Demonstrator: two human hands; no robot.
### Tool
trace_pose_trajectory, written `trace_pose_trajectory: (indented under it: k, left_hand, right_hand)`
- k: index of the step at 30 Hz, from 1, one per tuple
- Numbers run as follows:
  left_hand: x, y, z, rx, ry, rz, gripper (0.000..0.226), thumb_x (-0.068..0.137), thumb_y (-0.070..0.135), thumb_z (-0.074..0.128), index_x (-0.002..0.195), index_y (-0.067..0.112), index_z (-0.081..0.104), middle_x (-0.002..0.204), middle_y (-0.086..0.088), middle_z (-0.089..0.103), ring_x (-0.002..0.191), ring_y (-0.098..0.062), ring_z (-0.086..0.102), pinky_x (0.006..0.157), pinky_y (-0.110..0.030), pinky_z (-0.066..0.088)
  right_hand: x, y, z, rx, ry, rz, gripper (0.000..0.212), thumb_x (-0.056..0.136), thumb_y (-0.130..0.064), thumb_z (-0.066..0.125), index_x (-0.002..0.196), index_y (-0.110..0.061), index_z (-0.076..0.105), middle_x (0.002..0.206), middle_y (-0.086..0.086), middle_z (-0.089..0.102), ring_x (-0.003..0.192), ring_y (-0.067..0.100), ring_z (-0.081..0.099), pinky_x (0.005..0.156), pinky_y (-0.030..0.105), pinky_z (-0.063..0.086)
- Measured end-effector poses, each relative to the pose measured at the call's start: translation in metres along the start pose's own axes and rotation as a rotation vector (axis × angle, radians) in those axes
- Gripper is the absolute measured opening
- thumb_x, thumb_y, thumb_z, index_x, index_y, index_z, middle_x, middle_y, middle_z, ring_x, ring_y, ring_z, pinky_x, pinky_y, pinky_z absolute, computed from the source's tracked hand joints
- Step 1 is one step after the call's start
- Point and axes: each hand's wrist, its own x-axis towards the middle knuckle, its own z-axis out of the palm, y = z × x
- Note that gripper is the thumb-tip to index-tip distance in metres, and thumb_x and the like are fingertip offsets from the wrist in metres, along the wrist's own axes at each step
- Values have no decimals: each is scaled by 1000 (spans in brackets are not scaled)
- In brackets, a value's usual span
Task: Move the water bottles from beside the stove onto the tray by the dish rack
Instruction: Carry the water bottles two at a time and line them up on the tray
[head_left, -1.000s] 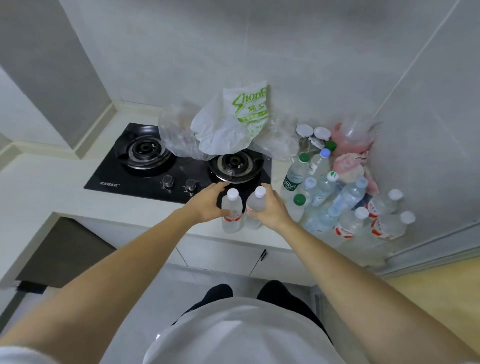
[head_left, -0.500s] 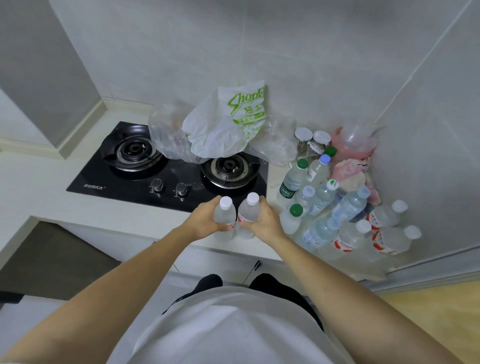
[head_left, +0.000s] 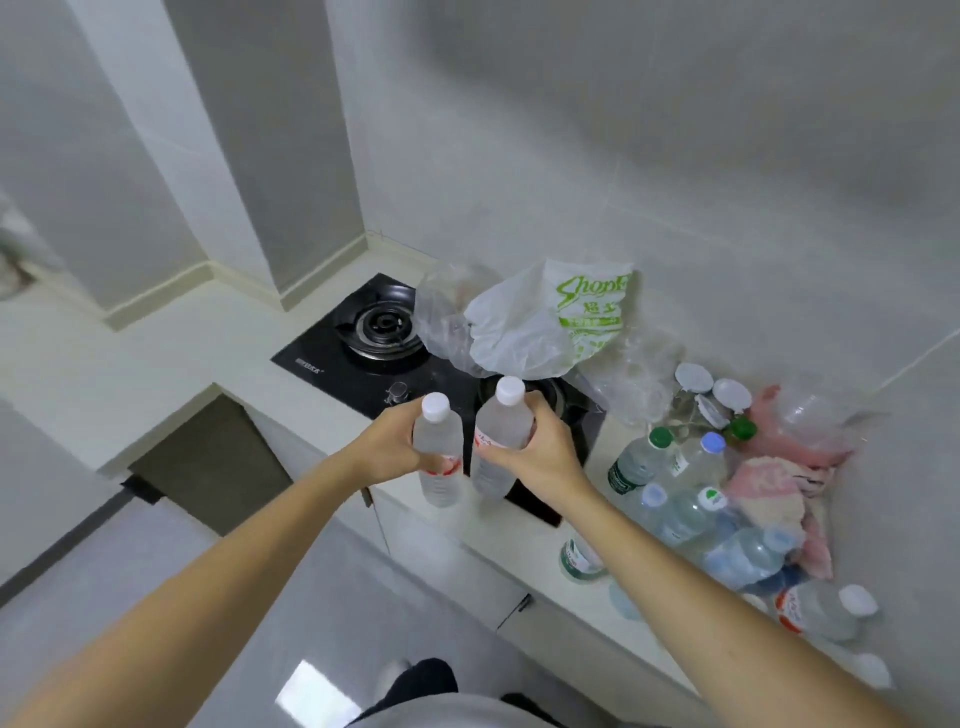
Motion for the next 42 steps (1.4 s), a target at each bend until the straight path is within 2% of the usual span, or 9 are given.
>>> trace_pose_trajectory:
  k: [5,9,14,20,23,25,29,36,42]
  left_hand:
    - [-74,-7,-57,-41,222,-41,53,77,24,92,122,31,66,119,14,72,111,-7,67,97,-31,56]
    - [-154,-31,-118,-128,462,-88,60,77,31,93,129,31,64,120,13,73,110,-5,70,97,-30,58]
    - [-252,-71,-196,-252,708,-107,48,82,18,90,119,33,63,115,9,73,102,2,71,82,-15,58]
    - [-384,-148,-301,-254,954,-157,59,80,19,91,132,23,64,122,6,75,111,-10,73,96,-29,59]
    - [-450,-177,-351,-248,1065,-177,58,81,21,90,132,26,64,124,6,75,113,-14,72,91,-26,61]
    - [-490,-198,-383,-236,1132,-200,58,82,27,90,134,29,64,126,8,74,117,-14,70,94,-29,59]
    - [-556,-244,-434,-232,1240,-266,59,82,31,89,135,28,63,127,8,73,120,-14,69,99,-33,57]
    - [-645,-320,-513,-225,1442,-401,55,83,26,89,132,26,65,126,7,74,118,-13,69,88,-28,61]
    - [-711,-363,-566,-251,1665,-496,51,83,13,88,129,17,66,120,-2,76,111,-18,73,84,-32,64]
  right_hand:
    - [14,-52,46,50,-108,-136,59,64,-42,95,111,-32,61,111,-10,71,107,11,69,91,41,60]
    - [7,-106,115,90,-246,-237,56,67,-33,97,111,-29,62,107,-7,71,101,10,70,82,29,58]
    - [-11,-186,228,157,-420,-350,59,67,-36,98,114,-27,64,109,-3,71,101,14,71,81,28,61]
    - [-55,-303,399,272,-576,-462,50,75,-21,95,114,-15,64,107,-1,70,96,13,67,68,14,56]
    - [-80,-357,483,336,-653,-469,49,74,-21,95,112,-16,65,105,-2,71,95,17,69,70,22,62]
    - [-93,-389,536,362,-706,-474,49,73,-25,96,112,-20,66,106,-3,72,98,20,71,73,33,66]
    - [-114,-447,634,381,-840,-527,52,72,-24,97,115,-20,67,108,0,74,102,23,73,74,38,67]
    - [-149,-532,810,394,-1139,-676,54,74,-25,96,117,-23,63,109,-10,68,101,14,68,70,23,63]
    - [-186,-599,935,394,-1373,-733,53,72,-27,97,114,-20,66,106,-4,73,98,18,72,72,36,66]
